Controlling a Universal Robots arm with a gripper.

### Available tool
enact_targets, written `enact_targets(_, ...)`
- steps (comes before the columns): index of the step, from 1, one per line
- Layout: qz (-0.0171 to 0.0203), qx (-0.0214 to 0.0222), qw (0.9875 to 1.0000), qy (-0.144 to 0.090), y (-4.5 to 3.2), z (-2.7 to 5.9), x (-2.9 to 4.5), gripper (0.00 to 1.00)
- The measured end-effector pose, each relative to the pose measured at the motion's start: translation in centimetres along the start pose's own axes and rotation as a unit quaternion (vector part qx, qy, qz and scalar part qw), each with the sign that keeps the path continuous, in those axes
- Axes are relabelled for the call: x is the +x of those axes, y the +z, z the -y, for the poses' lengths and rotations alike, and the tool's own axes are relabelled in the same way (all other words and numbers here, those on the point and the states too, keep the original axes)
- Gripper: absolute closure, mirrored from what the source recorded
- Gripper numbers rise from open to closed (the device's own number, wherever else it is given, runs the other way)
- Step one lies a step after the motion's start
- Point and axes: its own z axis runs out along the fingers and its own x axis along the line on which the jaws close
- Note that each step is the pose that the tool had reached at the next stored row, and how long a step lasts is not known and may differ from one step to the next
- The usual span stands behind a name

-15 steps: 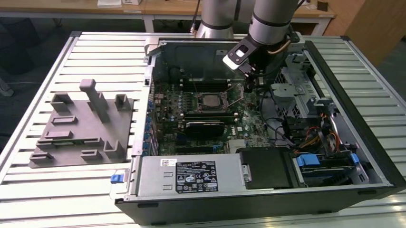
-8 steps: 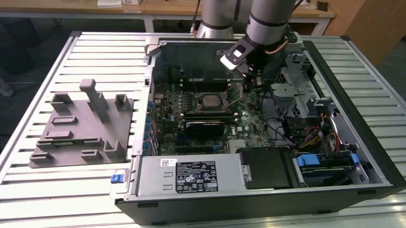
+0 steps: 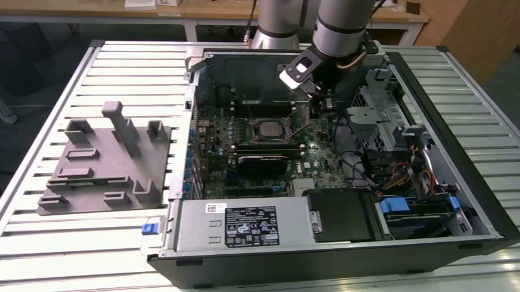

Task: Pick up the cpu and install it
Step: 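Close the cpu cover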

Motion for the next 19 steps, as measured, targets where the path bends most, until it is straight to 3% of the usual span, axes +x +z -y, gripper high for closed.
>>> enact_targets(12, -0.0006, 0.0000, 1.0000, 0.000, -0.09, 1.32, 0.03, 0.89)
enact_targets(19, -0.0006, 0.0000, 1.0000, 0.000, -0.11, 2.51, 0.06, 0.89)
